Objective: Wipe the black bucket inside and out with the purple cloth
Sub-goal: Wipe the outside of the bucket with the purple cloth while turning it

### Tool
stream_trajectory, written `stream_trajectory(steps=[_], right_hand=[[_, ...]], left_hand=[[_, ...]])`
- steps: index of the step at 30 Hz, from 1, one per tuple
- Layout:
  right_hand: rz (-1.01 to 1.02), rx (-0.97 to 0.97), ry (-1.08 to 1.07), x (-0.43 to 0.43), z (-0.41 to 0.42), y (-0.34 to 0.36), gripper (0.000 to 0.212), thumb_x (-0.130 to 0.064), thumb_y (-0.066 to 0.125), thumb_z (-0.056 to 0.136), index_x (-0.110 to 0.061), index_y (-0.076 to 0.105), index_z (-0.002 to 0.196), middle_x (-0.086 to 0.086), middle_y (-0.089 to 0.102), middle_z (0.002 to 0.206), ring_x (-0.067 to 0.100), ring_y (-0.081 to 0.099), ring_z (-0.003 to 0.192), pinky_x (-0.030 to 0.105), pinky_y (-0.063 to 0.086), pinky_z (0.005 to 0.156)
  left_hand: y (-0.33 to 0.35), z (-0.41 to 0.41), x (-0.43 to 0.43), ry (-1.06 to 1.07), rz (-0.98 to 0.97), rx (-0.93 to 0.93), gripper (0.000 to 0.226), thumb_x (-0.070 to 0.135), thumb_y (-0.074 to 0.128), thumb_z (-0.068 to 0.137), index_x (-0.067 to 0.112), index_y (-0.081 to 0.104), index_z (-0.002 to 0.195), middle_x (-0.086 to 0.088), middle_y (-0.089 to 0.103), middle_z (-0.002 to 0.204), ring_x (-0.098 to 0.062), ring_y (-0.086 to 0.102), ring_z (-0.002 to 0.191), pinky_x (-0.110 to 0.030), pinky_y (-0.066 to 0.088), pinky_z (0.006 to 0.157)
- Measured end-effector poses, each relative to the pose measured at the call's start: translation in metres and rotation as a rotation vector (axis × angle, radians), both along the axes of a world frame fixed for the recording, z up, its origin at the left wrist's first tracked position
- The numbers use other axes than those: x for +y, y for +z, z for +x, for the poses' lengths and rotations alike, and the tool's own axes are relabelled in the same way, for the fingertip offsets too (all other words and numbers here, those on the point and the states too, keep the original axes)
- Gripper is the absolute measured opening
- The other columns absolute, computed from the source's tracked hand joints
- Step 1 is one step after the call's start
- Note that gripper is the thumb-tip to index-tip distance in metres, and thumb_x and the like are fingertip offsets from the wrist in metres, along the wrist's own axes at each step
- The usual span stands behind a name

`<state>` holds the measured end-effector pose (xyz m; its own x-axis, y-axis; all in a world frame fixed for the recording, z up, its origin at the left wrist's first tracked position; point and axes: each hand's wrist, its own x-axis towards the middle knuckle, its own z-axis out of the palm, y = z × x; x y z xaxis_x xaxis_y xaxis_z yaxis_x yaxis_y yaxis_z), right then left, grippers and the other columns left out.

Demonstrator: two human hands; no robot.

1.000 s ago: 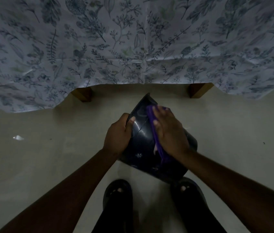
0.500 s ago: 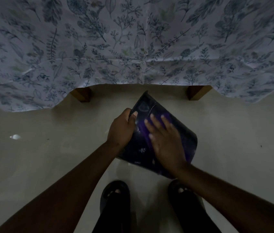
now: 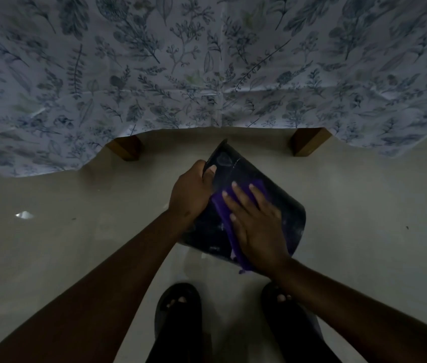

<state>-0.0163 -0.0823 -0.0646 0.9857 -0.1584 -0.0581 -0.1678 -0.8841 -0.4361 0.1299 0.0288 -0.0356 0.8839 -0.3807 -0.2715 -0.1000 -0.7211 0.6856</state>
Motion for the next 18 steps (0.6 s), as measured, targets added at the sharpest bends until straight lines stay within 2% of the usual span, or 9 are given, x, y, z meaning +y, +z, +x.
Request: stream_trajectory(steps=[3,6,8,9,12,15,17,18], right_hand=[[0.033,-0.04,-0.144,-0.022,0.037,0.002,0.047,-0.037,0.023,0.101,-0.025,0.035,0.145,-0.001,0.036,0.153,0.018,0.026,0.142,0.041,0.022,0.114],[0.148,0.038,-0.3,-0.051,0.063,-0.006,0.052,-0.046,0.022,0.1,-0.021,0.036,0.144,0.003,0.045,0.147,0.021,0.041,0.134,0.041,0.034,0.111],[0.09,0.055,-0.321,-0.048,0.054,-0.012,0.053,-0.045,0.024,0.101,-0.021,0.032,0.147,0.004,0.041,0.149,0.024,0.038,0.137,0.044,0.032,0.112],[0.027,0.041,-0.291,-0.036,0.04,-0.012,0.052,-0.044,0.024,0.101,-0.023,0.027,0.149,0.003,0.035,0.153,0.025,0.03,0.142,0.046,0.027,0.115],[-0.134,0.031,-0.058,0.003,-0.009,-0.014,0.055,-0.041,0.026,0.099,-0.027,0.012,0.15,0.0,0.017,0.159,0.027,0.007,0.148,0.05,0.017,0.116],[-0.176,0.001,0.128,0.001,-0.007,-0.014,0.054,-0.041,0.024,0.098,-0.027,0.016,0.15,0.0,0.018,0.16,0.028,0.008,0.148,0.052,0.02,0.115],[-0.165,-0.009,0.102,-0.011,0.015,-0.011,0.053,-0.039,0.025,0.099,-0.026,0.021,0.149,0.001,0.021,0.159,0.027,0.014,0.147,0.048,0.019,0.116],[-0.139,-0.007,0.021,-0.02,0.028,-0.01,0.051,-0.037,0.026,0.099,-0.024,0.024,0.149,0.003,0.026,0.157,0.027,0.021,0.145,0.046,0.022,0.115]], left_hand=[[0.002,-0.009,0.013,-0.021,-0.09,0.06,0.031,0.04,0.042,0.1,0.017,0.054,0.117,0.002,0.065,0.098,-0.014,0.062,0.086,-0.023,0.048,0.069],[0.0,-0.022,0.028,-0.033,-0.047,0.04,0.03,0.039,0.042,0.101,0.015,0.053,0.115,0.002,0.064,0.098,-0.015,0.063,0.085,-0.02,0.049,0.066],[-0.002,-0.019,0.027,0.003,-0.031,0.022,0.031,0.041,0.041,0.1,0.015,0.054,0.11,-0.001,0.066,0.097,-0.019,0.065,0.085,-0.03,0.054,0.07],[-0.003,-0.015,0.024,0.016,-0.033,0.024,0.032,0.042,0.041,0.1,0.015,0.054,0.109,-0.003,0.067,0.097,-0.021,0.066,0.085,-0.035,0.055,0.073],[-0.006,-0.007,0.017,0.016,-0.029,0.025,0.035,0.045,0.04,0.099,0.015,0.054,0.109,-0.008,0.069,0.095,-0.025,0.066,0.082,-0.04,0.055,0.073],[-0.009,-0.008,0.02,0.009,-0.026,0.006,0.035,0.045,0.038,0.1,0.014,0.053,0.109,-0.008,0.069,0.094,-0.026,0.067,0.08,-0.038,0.056,0.07],[-0.007,-0.008,0.02,0.0,-0.04,0.01,0.033,0.041,0.038,0.101,0.013,0.053,0.109,-0.008,0.068,0.094,-0.023,0.066,0.08,-0.033,0.053,0.068],[-0.005,-0.007,0.018,-0.004,-0.041,0.008,0.032,0.04,0.038,0.101,0.012,0.053,0.11,-0.008,0.068,0.094,-0.022,0.065,0.08,-0.032,0.052,0.068]])
